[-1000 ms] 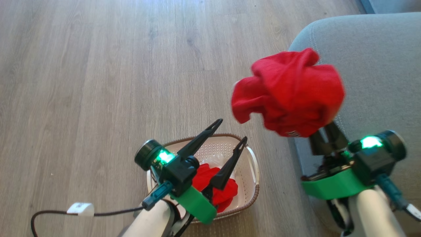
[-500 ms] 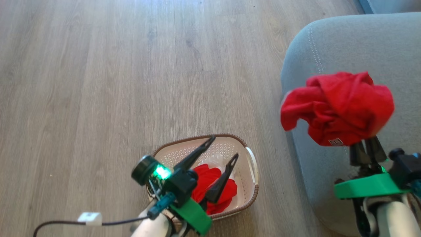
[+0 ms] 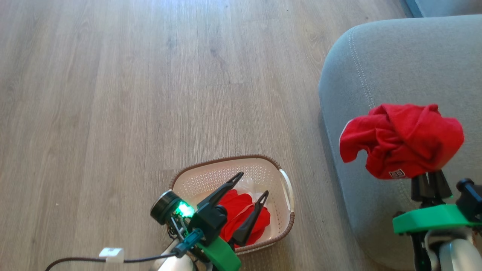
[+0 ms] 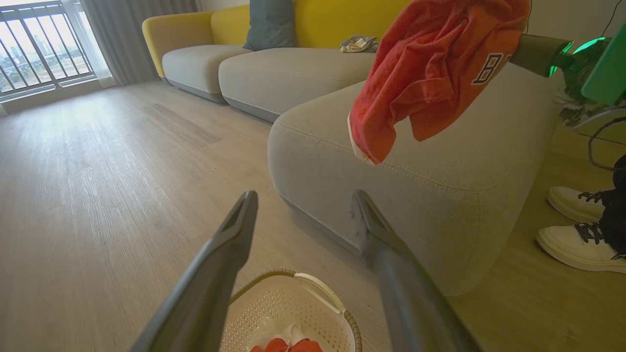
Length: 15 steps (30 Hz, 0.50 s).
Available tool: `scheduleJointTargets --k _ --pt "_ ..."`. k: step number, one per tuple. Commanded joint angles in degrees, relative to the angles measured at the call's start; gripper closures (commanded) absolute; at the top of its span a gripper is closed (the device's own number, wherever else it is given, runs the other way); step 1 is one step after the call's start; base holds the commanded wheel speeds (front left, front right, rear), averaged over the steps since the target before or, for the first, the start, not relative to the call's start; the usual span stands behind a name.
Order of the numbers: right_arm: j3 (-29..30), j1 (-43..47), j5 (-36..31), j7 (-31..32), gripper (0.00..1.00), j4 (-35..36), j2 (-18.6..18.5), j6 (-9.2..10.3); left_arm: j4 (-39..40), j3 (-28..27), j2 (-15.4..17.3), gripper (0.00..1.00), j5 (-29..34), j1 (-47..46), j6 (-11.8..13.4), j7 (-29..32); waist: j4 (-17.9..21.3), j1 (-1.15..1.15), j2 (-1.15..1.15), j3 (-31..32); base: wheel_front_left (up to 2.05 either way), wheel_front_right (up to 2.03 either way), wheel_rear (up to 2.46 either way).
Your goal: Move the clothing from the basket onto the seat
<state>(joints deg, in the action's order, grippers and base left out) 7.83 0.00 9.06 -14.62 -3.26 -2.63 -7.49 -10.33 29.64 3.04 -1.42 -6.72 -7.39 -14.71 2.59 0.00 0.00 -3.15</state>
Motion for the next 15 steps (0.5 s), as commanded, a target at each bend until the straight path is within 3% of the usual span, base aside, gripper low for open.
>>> scheduleJointTargets --k 1,15 --pt "-0.9 -0.4 0.4 -0.4 1.0 1.6 -0.3 0.0 1.5 -2.0 0.1 0.0 0.1 -0.6 0.2 -0.3 0.0 0.0 0.0 0.0 0.0 0.0 0.0" --pt "-0.8 -1.3 0.9 -0.4 1.0 1.2 -0.3 0.0 0.9 -2.4 0.0 0.0 0.0 -0.5 0.1 -0.3 1.7 0.0 0.0 -0.5 0.0 0.0 0.0"
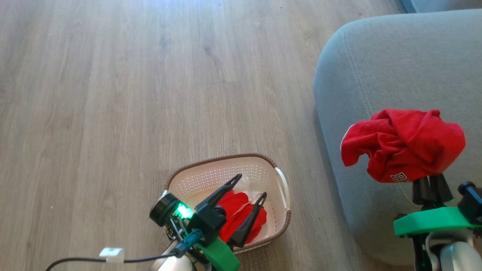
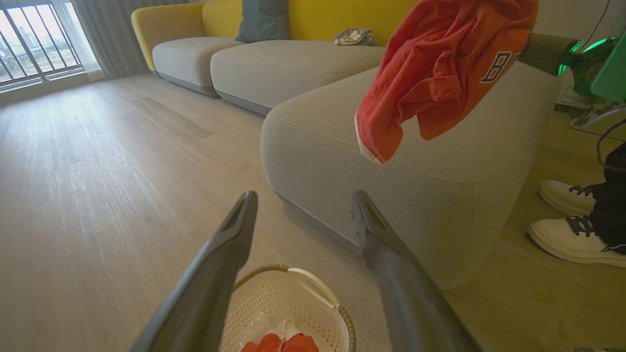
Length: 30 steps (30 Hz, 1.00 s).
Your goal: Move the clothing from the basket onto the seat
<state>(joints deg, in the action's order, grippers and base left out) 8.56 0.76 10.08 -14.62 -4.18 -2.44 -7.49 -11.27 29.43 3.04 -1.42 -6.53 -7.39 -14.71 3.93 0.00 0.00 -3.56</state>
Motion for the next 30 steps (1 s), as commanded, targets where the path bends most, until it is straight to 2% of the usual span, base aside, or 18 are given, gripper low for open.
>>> scheduleJointTargets --k 1,9,27,30 --pt "-1.5 -2.0 -0.1 -0.4 1.0 2.1 -0.4 0.0 1.9 -2.2 0.0 0.0 0.0 -0.7 0.1 -0.3 0.4 0.0 0.0 -0.1 0.0 0.0 0.0" --pt "-1.6 -3.3 -0.8 -0.4 1.0 3.5 -0.4 0.0 2.3 -2.2 0.2 0.0 0.3 -1.4 0.1 -0.3 5.2 0.0 0.0 -1.8 0.0 0.0 0.0" --pt "0.7 -5.4 1.8 -0.4 1.0 4.8 -0.4 0.0 3.0 0.1 3.1 0.0 1.0 -5.8 0.0 -0.3 23.5 0.0 0.0 -8.5 0.0 0.0 0.0" --pt "2.0 -5.1 2.5 -0.4 1.0 4.9 -0.4 0.0 2.8 1.2 3.6 0.0 1.1 -6.6 -0.1 -0.3 25.1 0.0 0.0 -9.8 0.0 0.0 0.0"
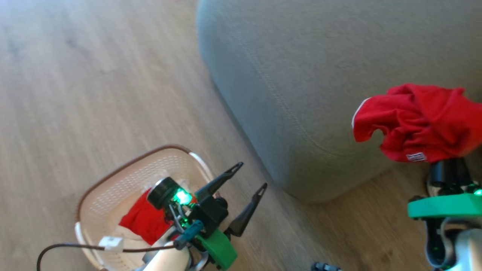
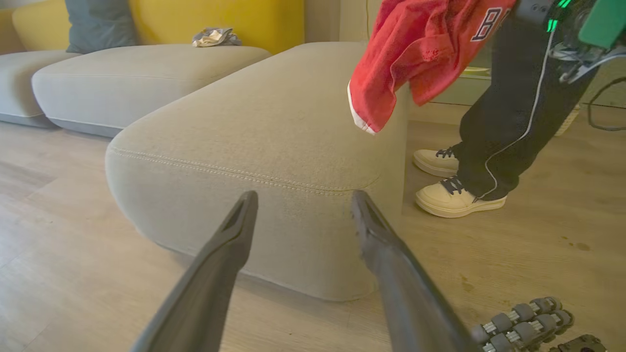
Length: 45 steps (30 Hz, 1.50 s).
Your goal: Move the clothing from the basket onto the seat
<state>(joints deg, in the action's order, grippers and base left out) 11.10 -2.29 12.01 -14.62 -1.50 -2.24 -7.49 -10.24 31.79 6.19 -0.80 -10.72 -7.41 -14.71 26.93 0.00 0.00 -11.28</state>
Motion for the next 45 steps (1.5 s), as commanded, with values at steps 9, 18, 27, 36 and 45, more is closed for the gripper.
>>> scheduleJointTargets --k 9,18,27,36,45 --pt "2.9 -0.6 3.4 -0.4 1.0 2.8 -0.6 0.0 0.6 4.4 2.2 0.0 -0.5 -7.1 -0.1 -0.3 3.1 0.0 0.0 -5.2 0.0 0.0 0.0" --pt "4.3 -0.9 3.9 -0.4 1.0 2.9 -0.6 0.0 0.2 5.7 2.9 0.0 -1.4 -8.2 -0.1 -0.3 3.3 0.0 0.0 -5.3 0.0 0.0 0.0" --pt "5.0 -5.3 2.5 -0.4 1.0 4.5 -0.6 0.0 0.8 4.4 3.6 0.0 -0.7 -7.6 -0.1 -0.3 3.1 0.0 0.0 -6.5 0.0 0.0 0.0" --pt "6.0 -17.2 0.2 -0.4 1.0 5.2 -0.6 0.0 1.8 5.3 6.8 0.0 1.3 -8.8 0.0 -0.3 1.6 0.0 0.0 -12.6 0.0 0.0 0.0" --pt "6.5 -33.1 1.3 -0.4 1.0 -1.8 -1.7 0.0 2.4 8.3 11.5 0.0 1.7 -11.8 0.0 -0.3 -0.6 0.0 0.0 -20.4 0.0 0.0 0.0"
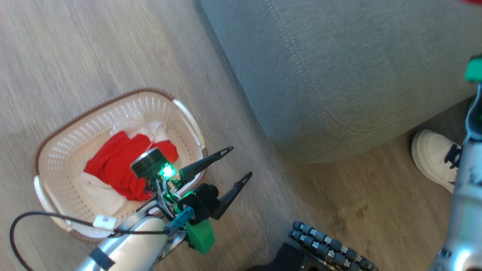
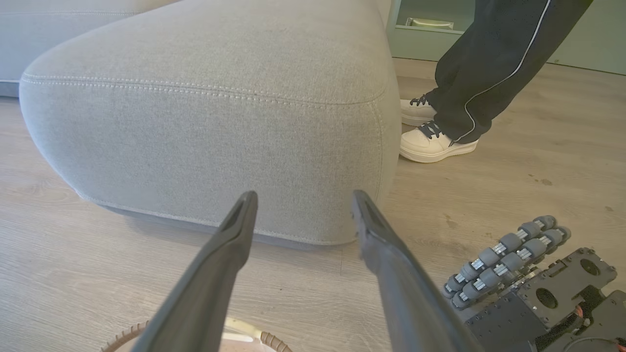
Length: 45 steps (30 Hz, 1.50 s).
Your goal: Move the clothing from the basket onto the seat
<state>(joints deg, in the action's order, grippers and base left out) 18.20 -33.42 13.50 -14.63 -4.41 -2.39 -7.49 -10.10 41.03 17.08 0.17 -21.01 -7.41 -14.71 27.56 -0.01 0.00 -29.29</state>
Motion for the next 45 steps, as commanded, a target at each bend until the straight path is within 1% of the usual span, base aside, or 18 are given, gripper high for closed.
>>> scheduleJointTargets --k 1,3,4,7,11,14,15,18,22,27,31,35,40,45 --pt "-0.6 -3.7 -0.1 -0.4 1.0 -0.4 -2.1 0.0 2.4 -0.5 1.0 0.0 0.7 -1.9 0.0 -0.3 -1.5 0.01 0.0 -3.2 0.0 0.0 0.0" --pt "-0.6 -7.3 0.0 -0.4 1.0 -3.5 -3.3 0.0 2.7 0.0 1.6 0.0 0.6 -2.7 0.0 -0.3 -2.1 0.01 0.0 -4.6 0.0 0.0 0.0" --pt "-0.6 -10.4 -0.4 -0.4 1.0 -6.8 -4.3 0.0 2.9 0.4 2.1 0.0 0.5 -3.5 -0.1 -0.3 -2.7 0.01 0.0 -5.7 0.0 0.0 0.0" --pt "-0.2 -14.7 -0.4 -0.4 1.0 -12.5 -6.0 0.0 3.1 0.9 2.4 0.0 0.3 -4.4 -0.1 -0.3 -3.9 0.01 0.0 -7.1 0.0 0.0 0.0" --pt "1.0 -19.7 -0.1 -0.4 1.0 -21.8 -8.6 0.0 3.2 1.7 2.6 0.0 0.5 -5.4 0.0 -0.3 -5.4 0.01 0.0 -8.4 0.0 0.0 0.0" --pt "1.7 -22.9 -0.1 -0.4 1.0 -28.4 -10.5 0.0 3.3 2.3 2.7 0.0 0.6 -6.0 0.1 -0.3 -6.6 0.01 0.0 -9.1 0.0 0.0 0.0" --pt "1.7 -22.9 -0.1 -0.4 1.0 -28.4 -10.5 0.0 3.3 2.3 2.7 0.0 0.6 -6.0 0.1 -0.3 -6.6 0.01 0.0 -9.1 0.0 0.0 0.0" --pt "3.3 -25.2 0.0 -0.4 1.0 -34.3 -12.1 0.0 3.3 2.8 2.5 0.0 0.5 -6.4 0.4 -0.3 -7.7 0.01 0.0 -9.7 0.0 0.0 0.0" --pt "4.0 -27.8 -0.9 -0.4 1.0 -41.0 -14.6 0.0 3.4 3.3 2.4 0.0 0.4 -6.8 0.7 -0.3 -9.0 0.01 0.0 -10.3 0.0 0.0 0.0" --pt "6.4 -30.7 -1.6 -0.4 1.0 -45.4 -16.1 0.0 3.4 3.7 2.8 0.0 0.4 -7.3 1.2 -0.3 -9.8 0.01 0.0 -11.6 0.0 0.0 0.0" --pt "7.0 -32.2 -3.4 -0.4 1.0 -48.4 -16.5 0.0 3.5 4.1 3.1 0.0 0.5 -7.8 1.5 -0.3 -10.5 0.01 0.0 -12.6 0.0 0.0 0.0" --pt "7.1 -33.2 -3.7 -0.4 1.0 -51.8 -16.2 0.0 3.4 4.4 3.3 0.0 0.4 -8.3 1.9 -0.3 -11.0 0.01 0.0 -13.3 0.0 0.0 0.0" --pt "5.8 -33.4 -4.3 -0.4 1.0 -56.7 -16.2 0.0 3.4 4.4 3.2 0.0 0.0 -9.0 2.4 -0.3 -11.6 0.01 0.0 -13.7 0.0 0.0 0.0" --pt "5.0 -33.3 -4.3 -0.4 1.0 -58.9 -16.6 0.0 3.3 4.5 3.0 0.0 -0.3 -9.6 2.7 -0.3 -11.8 0.01 0.0 -13.6 0.0 0.0 0.0"
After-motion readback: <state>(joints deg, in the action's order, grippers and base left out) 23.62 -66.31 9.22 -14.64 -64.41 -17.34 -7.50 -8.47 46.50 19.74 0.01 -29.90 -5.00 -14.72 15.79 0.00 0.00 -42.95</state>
